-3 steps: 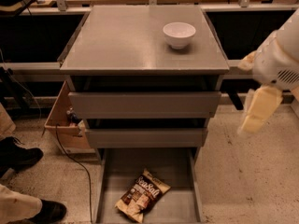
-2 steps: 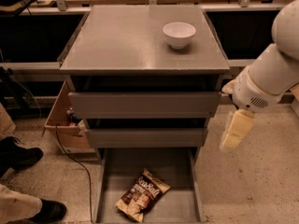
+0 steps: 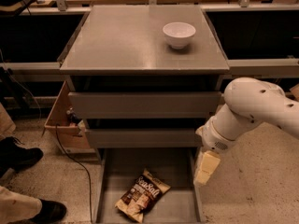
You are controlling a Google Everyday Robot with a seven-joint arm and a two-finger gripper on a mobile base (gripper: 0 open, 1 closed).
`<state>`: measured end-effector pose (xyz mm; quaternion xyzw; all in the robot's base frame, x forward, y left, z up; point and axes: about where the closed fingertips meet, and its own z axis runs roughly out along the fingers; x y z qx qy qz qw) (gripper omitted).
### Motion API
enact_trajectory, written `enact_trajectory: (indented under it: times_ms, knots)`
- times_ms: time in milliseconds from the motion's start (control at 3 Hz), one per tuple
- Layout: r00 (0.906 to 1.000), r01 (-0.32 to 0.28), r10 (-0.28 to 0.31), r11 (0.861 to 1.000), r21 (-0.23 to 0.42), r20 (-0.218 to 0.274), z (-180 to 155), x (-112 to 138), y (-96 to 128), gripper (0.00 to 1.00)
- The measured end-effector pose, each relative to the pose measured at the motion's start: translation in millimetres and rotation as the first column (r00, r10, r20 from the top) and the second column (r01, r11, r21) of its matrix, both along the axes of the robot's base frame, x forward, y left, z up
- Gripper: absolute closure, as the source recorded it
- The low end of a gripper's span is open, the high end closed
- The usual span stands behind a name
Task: Pick brown chip bag from bottom drawer and place on counter
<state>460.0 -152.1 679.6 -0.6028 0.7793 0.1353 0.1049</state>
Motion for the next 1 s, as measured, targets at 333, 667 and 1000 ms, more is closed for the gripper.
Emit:
enact_trajectory:
  times_ms: [333,667,1000]
  knots:
    - [1.0000,0.000,0.000,1.000,0.000,0.000,0,0,0,0.00]
    - [0.9993,0.035,-0.035,0.998,0.058,-0.010,-38,4,-1,0.00]
    - [0.9900,0.141,-0.139,0.980,0.138,-0.023,-118,28,-14,0.00]
